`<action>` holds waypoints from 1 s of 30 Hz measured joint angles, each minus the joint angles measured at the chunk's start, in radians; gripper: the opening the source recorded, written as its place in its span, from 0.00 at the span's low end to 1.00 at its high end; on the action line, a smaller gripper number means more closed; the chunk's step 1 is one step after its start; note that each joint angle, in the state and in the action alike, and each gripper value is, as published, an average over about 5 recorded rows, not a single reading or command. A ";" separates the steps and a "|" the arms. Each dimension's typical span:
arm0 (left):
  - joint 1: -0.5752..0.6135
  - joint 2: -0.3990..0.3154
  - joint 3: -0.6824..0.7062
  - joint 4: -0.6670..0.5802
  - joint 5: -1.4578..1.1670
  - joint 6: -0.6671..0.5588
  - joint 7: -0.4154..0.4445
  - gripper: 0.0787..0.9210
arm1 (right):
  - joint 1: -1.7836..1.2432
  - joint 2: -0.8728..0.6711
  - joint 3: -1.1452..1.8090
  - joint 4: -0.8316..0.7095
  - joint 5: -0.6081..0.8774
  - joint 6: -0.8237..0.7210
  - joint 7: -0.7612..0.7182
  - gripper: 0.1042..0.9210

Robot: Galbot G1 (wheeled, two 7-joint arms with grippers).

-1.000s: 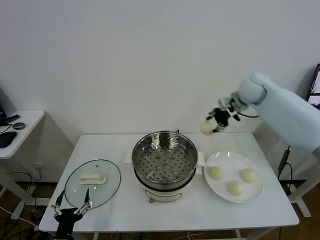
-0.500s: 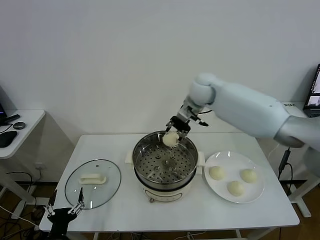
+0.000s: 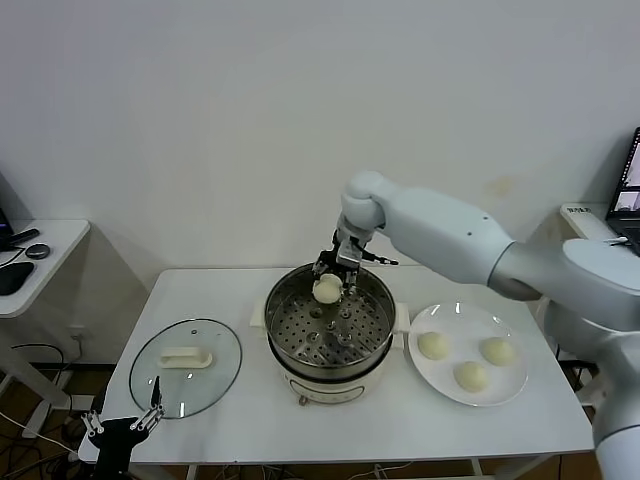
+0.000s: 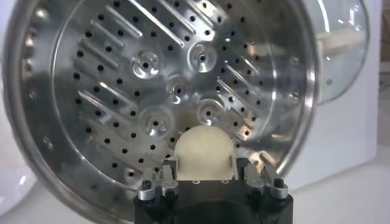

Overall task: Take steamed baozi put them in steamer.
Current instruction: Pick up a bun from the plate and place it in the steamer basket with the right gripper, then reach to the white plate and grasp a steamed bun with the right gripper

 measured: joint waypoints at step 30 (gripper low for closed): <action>0.010 0.021 0.004 -0.040 -0.015 0.033 -0.007 0.88 | 0.224 -0.321 -0.152 0.416 0.382 -0.570 -0.067 0.88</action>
